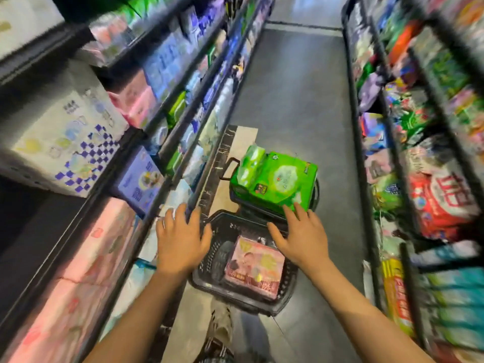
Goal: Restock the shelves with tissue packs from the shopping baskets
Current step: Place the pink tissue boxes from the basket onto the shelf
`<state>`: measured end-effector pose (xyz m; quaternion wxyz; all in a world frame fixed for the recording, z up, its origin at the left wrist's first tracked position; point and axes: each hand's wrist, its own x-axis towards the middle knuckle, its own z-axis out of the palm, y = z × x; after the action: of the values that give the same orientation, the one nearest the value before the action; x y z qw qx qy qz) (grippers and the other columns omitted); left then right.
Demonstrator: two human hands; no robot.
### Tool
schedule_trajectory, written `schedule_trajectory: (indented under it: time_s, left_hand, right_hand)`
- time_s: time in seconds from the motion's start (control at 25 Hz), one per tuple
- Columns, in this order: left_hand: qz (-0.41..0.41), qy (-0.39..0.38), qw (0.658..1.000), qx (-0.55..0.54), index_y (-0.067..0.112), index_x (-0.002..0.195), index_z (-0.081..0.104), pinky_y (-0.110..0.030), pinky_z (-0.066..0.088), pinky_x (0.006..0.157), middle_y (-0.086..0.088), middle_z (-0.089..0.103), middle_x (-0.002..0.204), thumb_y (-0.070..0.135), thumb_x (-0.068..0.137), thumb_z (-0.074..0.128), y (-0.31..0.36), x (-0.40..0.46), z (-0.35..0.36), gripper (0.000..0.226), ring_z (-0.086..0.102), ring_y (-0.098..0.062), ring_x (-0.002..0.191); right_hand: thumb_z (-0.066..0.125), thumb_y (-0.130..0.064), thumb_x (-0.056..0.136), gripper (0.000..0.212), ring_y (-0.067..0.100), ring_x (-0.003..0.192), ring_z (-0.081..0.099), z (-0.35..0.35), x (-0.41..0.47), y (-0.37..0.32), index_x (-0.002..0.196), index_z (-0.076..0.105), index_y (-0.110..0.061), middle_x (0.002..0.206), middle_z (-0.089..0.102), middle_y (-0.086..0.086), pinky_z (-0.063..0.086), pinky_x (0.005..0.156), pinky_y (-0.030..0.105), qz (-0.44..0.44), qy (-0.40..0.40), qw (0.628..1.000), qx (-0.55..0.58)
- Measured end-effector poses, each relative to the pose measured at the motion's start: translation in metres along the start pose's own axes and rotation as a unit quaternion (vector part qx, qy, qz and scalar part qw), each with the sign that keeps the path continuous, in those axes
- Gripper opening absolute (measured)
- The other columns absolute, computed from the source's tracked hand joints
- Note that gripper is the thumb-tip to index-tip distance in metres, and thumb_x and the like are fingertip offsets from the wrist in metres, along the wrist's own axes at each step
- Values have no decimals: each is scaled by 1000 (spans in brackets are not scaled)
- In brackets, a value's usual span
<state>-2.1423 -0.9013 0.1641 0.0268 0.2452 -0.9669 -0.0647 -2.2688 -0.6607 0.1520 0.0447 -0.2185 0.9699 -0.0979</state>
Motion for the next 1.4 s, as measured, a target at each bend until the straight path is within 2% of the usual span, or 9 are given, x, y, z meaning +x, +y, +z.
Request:
schedule_trajectory:
  time_s: [0.2, 0.36, 0.68, 0.8, 0.88, 0.96, 1.04, 1.2, 1.4]
  left_hand:
    - [50, -68, 996, -22, 13, 134, 56, -60, 45, 98, -25, 50, 139, 48, 86, 49, 5, 68, 91, 60, 52, -46, 122]
    - [68, -76, 994, -36, 11, 143, 41, -59, 42, 102, -28, 37, 149, 43, 88, 63, 2, 102, 190, 68, 44, -47, 131]
    - [57, -208, 975, -47, 2, 151, 29, -55, 38, 107, -31, 24, 156, 49, 93, 56, -9, 85, 470, 79, 36, -49, 137]
    - [-16, -323, 938, -121, 0, 155, 16, -50, 35, 111, -29, 20, 158, 54, 96, 48, -22, 72, 555, 86, 31, -45, 141]
    - [-43, -375, 900, -218, 5, 151, 26, -42, 41, 106, -20, 41, 150, 54, 97, 46, -23, 68, 582, 76, 44, -37, 135]
    - [-45, -372, 887, -268, 10, 140, 43, -31, 42, 91, -6, 58, 132, 41, 101, 49, -24, 65, 580, 50, 56, -25, 120]
    - [-59, -360, 884, -291, 14, 134, 50, -27, 39, 86, 0, 59, 126, 38, 101, 50, -23, 64, 557, 41, 56, -19, 115]
    - [-104, -285, 894, -329, 16, 113, 49, -29, 39, 78, -2, 53, 109, 44, 97, 55, -23, 70, 467, 32, 55, -19, 102]
    - [-159, -169, 881, -412, 25, 108, 40, -36, 47, 77, -1, 53, 106, 66, 78, 63, -16, 83, 314, 55, 58, -19, 97]
  right_hand:
    - [37, -74, 89, 82, 43, 133, 45, 84, 29, 13, 151, 40, -20, 152, 44, 15, 40, 109, 52, 109, -40, 992, 48]
    - [41, -70, 92, 91, 39, 144, 30, 185, 42, 41, 159, 11, -17, 162, 21, 17, 37, 110, 48, 208, -130, 965, 92]
    - [43, -73, 86, 106, 49, 131, 43, 451, 29, 103, 156, 8, -2, 150, 33, 32, 40, 106, 50, 341, -213, 897, 184]
    - [47, -76, 85, 113, 46, 134, 42, 514, 27, 123, 153, 8, 5, 148, 38, 31, 37, 111, 50, 412, -220, 851, 241]
    - [48, -74, 85, 101, 38, 116, 59, 533, 29, 129, 143, 22, 5, 125, 61, 20, 50, 91, 44, 442, -216, 826, 274]
    - [55, -58, 93, 66, 24, 91, 66, 530, 29, 128, 126, 39, -2, 97, 68, 5, 46, 66, 31, 442, -198, 819, 308]
    - [58, -51, 96, 47, 13, 81, 64, 505, 26, 122, 115, 46, -10, 88, 65, -2, 42, 60, 25, 424, -175, 826, 328]
    - [61, -48, 94, 35, 14, 85, 64, 417, 28, 95, 108, 52, -18, 92, 65, -5, 49, 70, 32, 391, -112, 845, 346]
    - [66, -46, 88, 39, 14, 97, 62, 278, 35, 51, 119, 53, -25, 108, 64, -4, 49, 83, 35, 347, 29, 855, 384]
